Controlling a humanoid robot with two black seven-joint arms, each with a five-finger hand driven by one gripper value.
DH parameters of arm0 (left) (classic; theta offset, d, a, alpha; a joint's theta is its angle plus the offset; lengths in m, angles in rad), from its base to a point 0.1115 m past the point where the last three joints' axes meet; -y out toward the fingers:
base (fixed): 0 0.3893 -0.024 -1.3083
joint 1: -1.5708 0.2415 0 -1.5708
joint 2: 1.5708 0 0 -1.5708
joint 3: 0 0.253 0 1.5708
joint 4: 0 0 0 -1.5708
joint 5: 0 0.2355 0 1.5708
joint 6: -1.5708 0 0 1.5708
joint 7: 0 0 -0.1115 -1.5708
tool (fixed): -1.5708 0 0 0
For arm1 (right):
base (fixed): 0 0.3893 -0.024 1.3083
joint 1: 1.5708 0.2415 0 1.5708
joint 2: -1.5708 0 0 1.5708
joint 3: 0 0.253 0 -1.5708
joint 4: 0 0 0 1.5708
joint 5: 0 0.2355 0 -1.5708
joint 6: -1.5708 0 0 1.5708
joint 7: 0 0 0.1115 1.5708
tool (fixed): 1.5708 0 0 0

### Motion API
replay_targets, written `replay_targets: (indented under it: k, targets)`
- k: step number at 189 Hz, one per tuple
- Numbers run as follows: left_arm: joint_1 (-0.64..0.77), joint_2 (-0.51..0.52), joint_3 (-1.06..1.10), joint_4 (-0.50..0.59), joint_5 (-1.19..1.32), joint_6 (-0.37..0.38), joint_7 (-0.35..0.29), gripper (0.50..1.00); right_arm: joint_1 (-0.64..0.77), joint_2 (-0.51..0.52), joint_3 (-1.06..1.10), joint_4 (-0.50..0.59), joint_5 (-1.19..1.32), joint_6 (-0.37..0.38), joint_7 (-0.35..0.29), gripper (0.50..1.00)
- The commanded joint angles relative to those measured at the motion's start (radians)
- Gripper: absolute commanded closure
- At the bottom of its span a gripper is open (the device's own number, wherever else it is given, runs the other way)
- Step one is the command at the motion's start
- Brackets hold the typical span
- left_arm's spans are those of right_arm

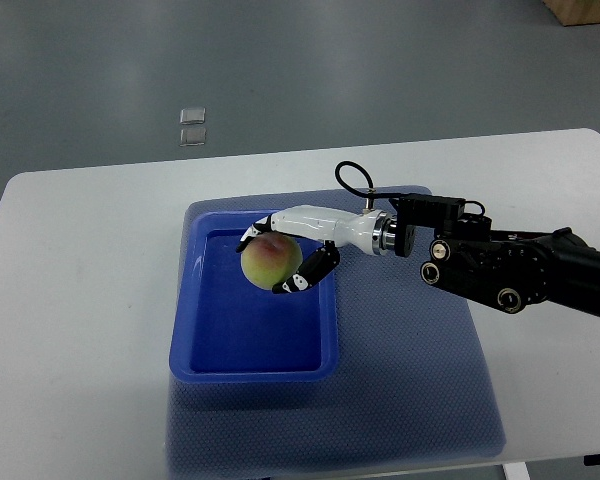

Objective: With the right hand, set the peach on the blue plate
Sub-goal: 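Lift the peach with the right hand and carry it over the tray, then lower the peach into the blue tray and open the right hand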

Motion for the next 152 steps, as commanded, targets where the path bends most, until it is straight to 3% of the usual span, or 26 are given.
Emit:
replay_targets:
  k: [1,51,152]
  targets:
    - [0.000,0.000,0.000,0.000,0.000,0.000,0.000,0.500,-0.005,0.042,-0.002,0.000,-0.046,-0.001,-0.003,1.000]
    - [0.000,0.000,0.000,0.000,0.000,0.000,0.000,0.500,-0.048,0.106,-0.009,-0.013,-0.153,-0.025,-0.011,1.000]
    - [0.000,0.000,0.000,0.000,0.000,0.000,0.000,0.500,-0.048,0.102,-0.016,-0.015,-0.172,-0.041,-0.011,1.000]
